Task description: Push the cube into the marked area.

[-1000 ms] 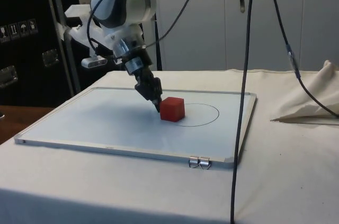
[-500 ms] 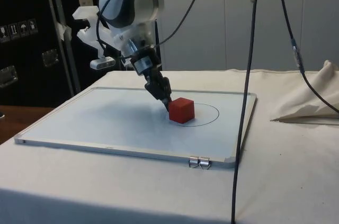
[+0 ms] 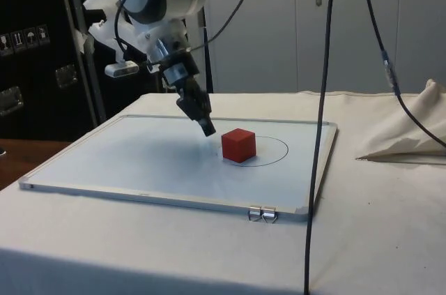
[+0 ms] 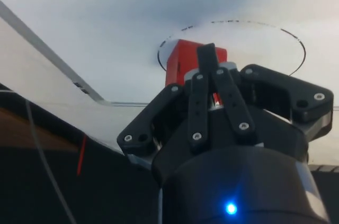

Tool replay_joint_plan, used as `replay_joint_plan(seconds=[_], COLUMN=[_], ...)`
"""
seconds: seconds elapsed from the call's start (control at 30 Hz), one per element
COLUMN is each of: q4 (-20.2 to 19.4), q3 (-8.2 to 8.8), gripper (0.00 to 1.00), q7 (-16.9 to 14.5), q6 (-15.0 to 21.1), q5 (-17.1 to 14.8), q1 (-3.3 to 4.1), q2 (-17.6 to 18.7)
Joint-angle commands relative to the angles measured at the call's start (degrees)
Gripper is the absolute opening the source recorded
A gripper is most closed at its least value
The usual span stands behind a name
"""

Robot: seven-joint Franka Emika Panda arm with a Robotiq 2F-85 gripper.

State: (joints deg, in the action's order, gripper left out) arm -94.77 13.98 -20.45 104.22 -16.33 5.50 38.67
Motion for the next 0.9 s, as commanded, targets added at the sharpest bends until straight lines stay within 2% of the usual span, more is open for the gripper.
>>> replay_joint_plan(seconds=[0.0, 0.33, 0.47, 0.5, 0.63, 0.77, 0.8, 0.83, 0.87], q4=[0.80, 3.61, 3.78, 4.18, 3.72, 3.78, 4.18, 3.78, 3.78], q3=[-0.06, -1.03, -1.78, -1.83, -2.29, -2.81, -2.98, -2.92, -3.04], gripper=[0.00, 0.00, 0.00, 0.00, 0.00, 0.00, 0.00, 0.00, 0.00], q7=[0.34, 1.09, 1.60, 1.20, 1.95, 2.35, 2.01, 2.46, 2.64], q6=[-0.29, 0.69, 1.15, 0.46, 1.38, 1.38, 0.63, 1.38, 1.38], q5=[-0.11, -0.40, 0.06, -0.11, 0.69, 1.32, 1.03, 1.43, 1.60], q1=[0.06, 0.23, 0.80, 0.34, 1.38, 1.78, 1.38, 1.89, 1.95], q2=[0.29, 0.52, -0.17, 0.29, -1.03, -1.72, -1.26, -1.89, -2.12])
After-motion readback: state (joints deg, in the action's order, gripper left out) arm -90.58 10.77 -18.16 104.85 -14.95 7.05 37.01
